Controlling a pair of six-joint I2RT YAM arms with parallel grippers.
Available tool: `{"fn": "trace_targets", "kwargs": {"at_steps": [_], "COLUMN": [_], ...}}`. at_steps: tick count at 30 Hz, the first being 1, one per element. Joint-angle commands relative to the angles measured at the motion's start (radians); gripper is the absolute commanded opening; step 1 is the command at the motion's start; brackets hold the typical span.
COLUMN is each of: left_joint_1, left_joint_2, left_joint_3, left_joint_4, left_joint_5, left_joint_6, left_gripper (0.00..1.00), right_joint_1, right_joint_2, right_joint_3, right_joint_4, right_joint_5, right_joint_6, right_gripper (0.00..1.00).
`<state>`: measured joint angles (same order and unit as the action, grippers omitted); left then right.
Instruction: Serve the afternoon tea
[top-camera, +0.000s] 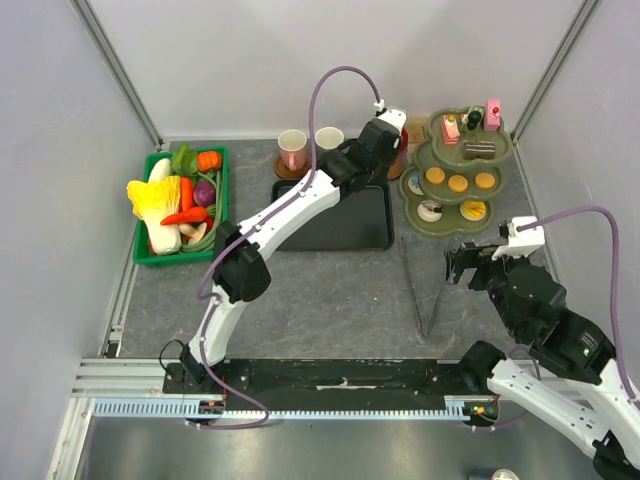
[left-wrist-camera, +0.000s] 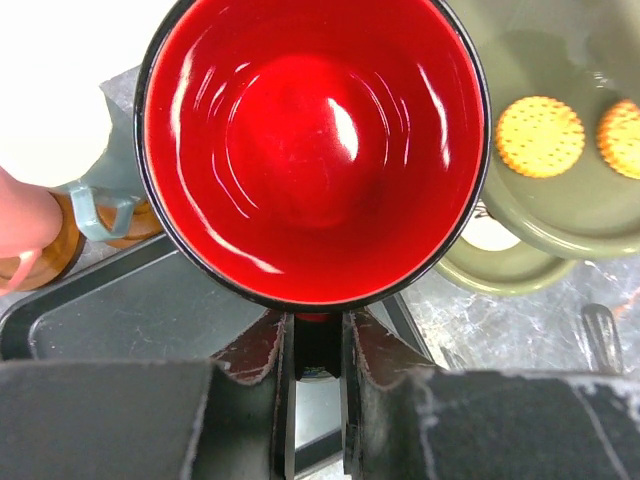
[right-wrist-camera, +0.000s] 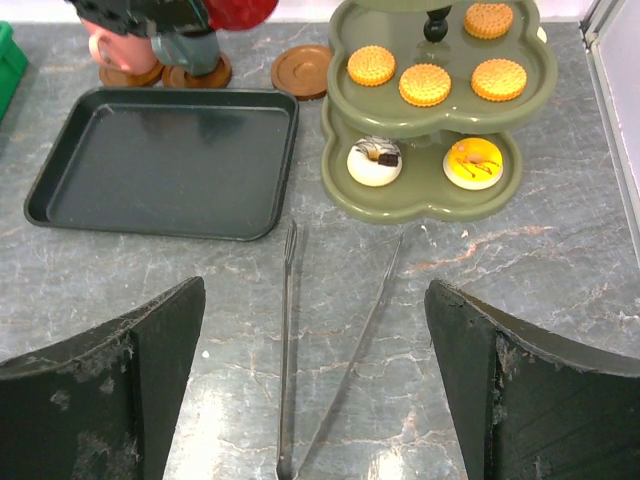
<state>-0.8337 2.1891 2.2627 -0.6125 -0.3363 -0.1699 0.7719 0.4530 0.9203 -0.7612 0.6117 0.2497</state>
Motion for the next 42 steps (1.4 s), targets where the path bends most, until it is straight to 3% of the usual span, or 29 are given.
{"fn": "trace_targets", "kwargs": {"at_steps": [1, 13, 16, 21, 24, 28, 30, 35, 42], "left_joint_1": [0.025, 0.102, 0.1, 0.097, 0.09, 0.024, -0.022, -0.117, -0.218], "left_joint_2": [0.038, 0.221, 0.196, 0.022, -0.138, -0.371, -0.477, -0.577, -0.634], "left_joint_3": [0.116, 0.212, 0.181, -0.023, -0.207, -0.555, -0.659, -0.816, -1.0], "left_joint_4": [0.085, 0.232, 0.22, 0.189, 0.122, 0.143, 0.131, -0.051, -0.063], "left_joint_5": [-0.015, 0.103, 0.111, 0.057, 0.017, -0.081, -0.131, -0.233, -0.247], "left_joint_6": [-0.054, -0.092, -0.097, -0.193, -0.322, -0.405, -0.457, -0.721, -0.882], "left_gripper": [0.02, 0.02, 0.02, 0.02, 0.02, 0.02, 0.02, 0.02, 0.02], "right_joint_1": [0.0, 0.0, 0.0, 0.0, 0.0, 0.0, 0.0, 0.0, 0.0], "right_joint_2": [-0.023, 0.099, 0.122, 0.212, 0.28, 0.302, 0.274, 0.228, 0.202], "right_joint_3": [-0.02, -0.047, -0.064, -0.026, -0.015, -0.041, -0.061, -0.107, -0.143], "right_joint_4": [0.059, 0.117, 0.166, 0.187, 0.214, 0.211, 0.215, 0.23, 0.217], "right_joint_5": [0.045, 0.057, 0.06, 0.108, -0.045, -0.063, -0.066, -0.128, -0.148], "right_joint_6": [0.037, 0.063, 0.08, 0.276, 0.215, 0.211, 0.218, 0.241, 0.241], "right_gripper": [0.98, 0.98, 0.98, 0.98, 0.98, 0.98, 0.98, 0.98, 0.98]}}
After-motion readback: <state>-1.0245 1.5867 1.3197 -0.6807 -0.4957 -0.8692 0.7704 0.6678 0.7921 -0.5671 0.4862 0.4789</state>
